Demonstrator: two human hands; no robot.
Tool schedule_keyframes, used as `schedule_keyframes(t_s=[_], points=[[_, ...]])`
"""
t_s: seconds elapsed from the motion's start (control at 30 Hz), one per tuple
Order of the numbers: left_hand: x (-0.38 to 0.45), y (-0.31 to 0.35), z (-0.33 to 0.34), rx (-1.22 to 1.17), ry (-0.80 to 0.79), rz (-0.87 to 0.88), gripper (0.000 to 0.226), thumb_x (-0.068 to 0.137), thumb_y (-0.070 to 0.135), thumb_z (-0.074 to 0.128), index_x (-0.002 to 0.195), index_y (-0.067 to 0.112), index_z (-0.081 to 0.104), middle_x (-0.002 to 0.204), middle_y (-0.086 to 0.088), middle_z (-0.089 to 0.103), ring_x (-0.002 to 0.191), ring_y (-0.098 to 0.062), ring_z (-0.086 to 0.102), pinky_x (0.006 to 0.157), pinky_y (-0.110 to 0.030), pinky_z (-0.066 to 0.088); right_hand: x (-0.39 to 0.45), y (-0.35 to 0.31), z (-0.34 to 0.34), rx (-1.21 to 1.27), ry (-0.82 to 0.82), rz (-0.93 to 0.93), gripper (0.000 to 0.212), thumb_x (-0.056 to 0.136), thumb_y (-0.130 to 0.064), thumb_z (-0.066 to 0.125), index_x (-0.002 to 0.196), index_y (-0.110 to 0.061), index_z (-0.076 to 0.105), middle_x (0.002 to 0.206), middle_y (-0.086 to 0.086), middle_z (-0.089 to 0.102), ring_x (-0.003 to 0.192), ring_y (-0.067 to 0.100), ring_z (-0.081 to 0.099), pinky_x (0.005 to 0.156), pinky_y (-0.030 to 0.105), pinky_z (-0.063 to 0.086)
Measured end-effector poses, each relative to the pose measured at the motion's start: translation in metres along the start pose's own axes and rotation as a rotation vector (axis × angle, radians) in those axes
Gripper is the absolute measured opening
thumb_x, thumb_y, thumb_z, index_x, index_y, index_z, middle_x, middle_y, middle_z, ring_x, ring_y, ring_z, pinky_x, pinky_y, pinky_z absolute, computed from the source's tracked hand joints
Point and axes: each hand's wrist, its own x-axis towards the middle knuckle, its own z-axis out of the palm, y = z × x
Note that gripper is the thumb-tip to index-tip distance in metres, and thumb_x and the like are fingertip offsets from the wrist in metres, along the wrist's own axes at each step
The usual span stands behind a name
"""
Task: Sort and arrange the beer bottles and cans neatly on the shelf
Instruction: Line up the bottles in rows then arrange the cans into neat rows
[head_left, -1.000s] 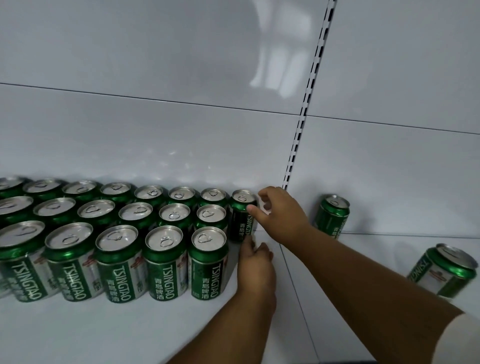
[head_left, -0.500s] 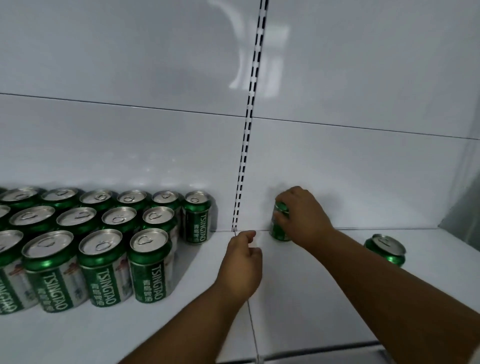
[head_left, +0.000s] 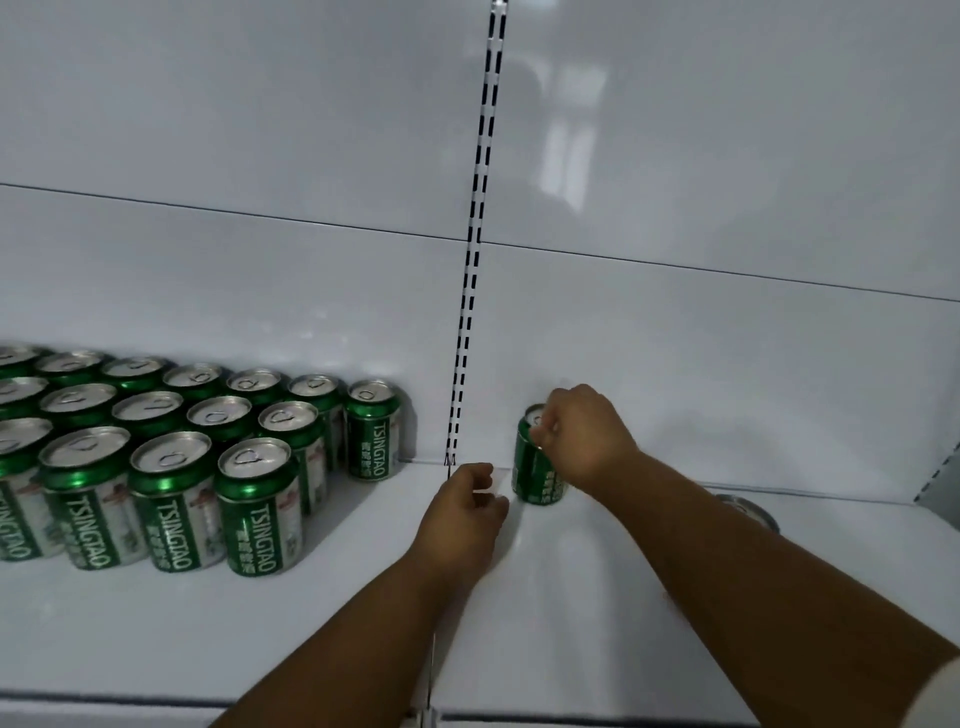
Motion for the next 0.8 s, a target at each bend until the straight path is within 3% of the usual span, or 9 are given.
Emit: schedule_keyframes(t_s=[0.17,0.27,0.4,0.5,0.57,0.67,0.8], points=[[-0.005,0.002,0.008,0.037,-0.026,0.062,0.056,0.077,0.024,0.082,0.124,0.025,0.051,0.104,0.02,0.063,0.088,0.009,0.062,0.076,-0.01,0.051,-0.015,-0.011,-0.004,0.116,-0.047,-0.048,0.051,0.081,-0.059,0.065,0.107,-0.019,0.047,0.103,0.005,0.051,0.092,0.025,0.055,0.079,0.037,0.051],[-0.006,0.001,0.009,0.081,-0.003,0.08,0.068,0.064,0.039,0.09,0.118,0.033,0.05,0.105,0.019,0.066,0.088,0.007,0.066,0.078,-0.018,0.056,-0.015,-0.011,-0.002,0.052,-0.083,-0.082,0.067,0.079,-0.072,0.056,0.123,-0.022,0.046,0.112,0.004,0.051,0.1,0.025,0.057,0.082,0.037,0.05],[-0.006,0.002,0.008,0.144,-0.011,0.096,0.048,0.08,0.026,0.078,0.118,0.032,0.05,0.104,0.023,0.062,0.09,0.007,0.063,0.083,-0.023,0.056,-0.017,-0.005,0.001,0.092,-0.24,-0.164,0.05,0.09,-0.059,0.051,0.126,-0.024,0.051,0.121,0.002,0.056,0.104,0.02,0.057,0.09,0.041,0.051],[-0.006,-0.001,0.004,0.076,0.01,0.076,0.033,0.087,0.017,0.071,0.113,0.029,0.054,0.103,0.015,0.064,0.093,-0.002,0.065,0.085,-0.028,0.056,-0.017,-0.009,-0.014,0.095,-0.384,-0.251,0.051,0.093,-0.04,0.056,0.139,-0.021,0.046,0.135,0.002,0.053,0.118,0.021,0.053,0.099,0.037,0.046],[-0.005,-0.003,0.0,0.005,0.011,0.087,0.03,0.089,0.013,0.069,0.114,0.026,0.058,0.105,0.01,0.067,0.097,-0.009,0.066,0.084,-0.026,0.056,-0.016,-0.014,-0.028,0.076,-0.419,-0.296,0.047,0.092,-0.035,0.058,0.136,-0.02,0.05,0.132,0.003,0.057,0.115,0.02,0.055,0.098,0.038,0.048],[-0.005,-0.005,-0.007,-0.331,0.012,0.072,0.023,0.096,0.009,0.059,0.119,0.014,0.061,0.112,-0.004,0.071,0.103,-0.017,0.067,0.082,-0.024,0.054,-0.013,-0.018,-0.041,0.197,-0.292,-0.225,0.036,0.089,-0.048,0.062,0.112,-0.021,0.064,0.109,0.0,0.067,0.094,0.017,0.064,0.085,0.041,0.056],[-0.005,0.004,-0.026,-1.075,-0.089,-0.244,0.032,0.103,0.027,0.045,0.118,0.005,0.062,0.116,-0.02,0.069,0.105,-0.034,0.067,0.094,-0.047,0.052,-0.014,-0.036,-0.048,0.315,-0.041,-0.01,0.065,0.077,-0.077,0.055,0.083,-0.013,0.062,0.076,0.005,0.069,0.063,0.022,0.068,0.064,0.044,0.06]])
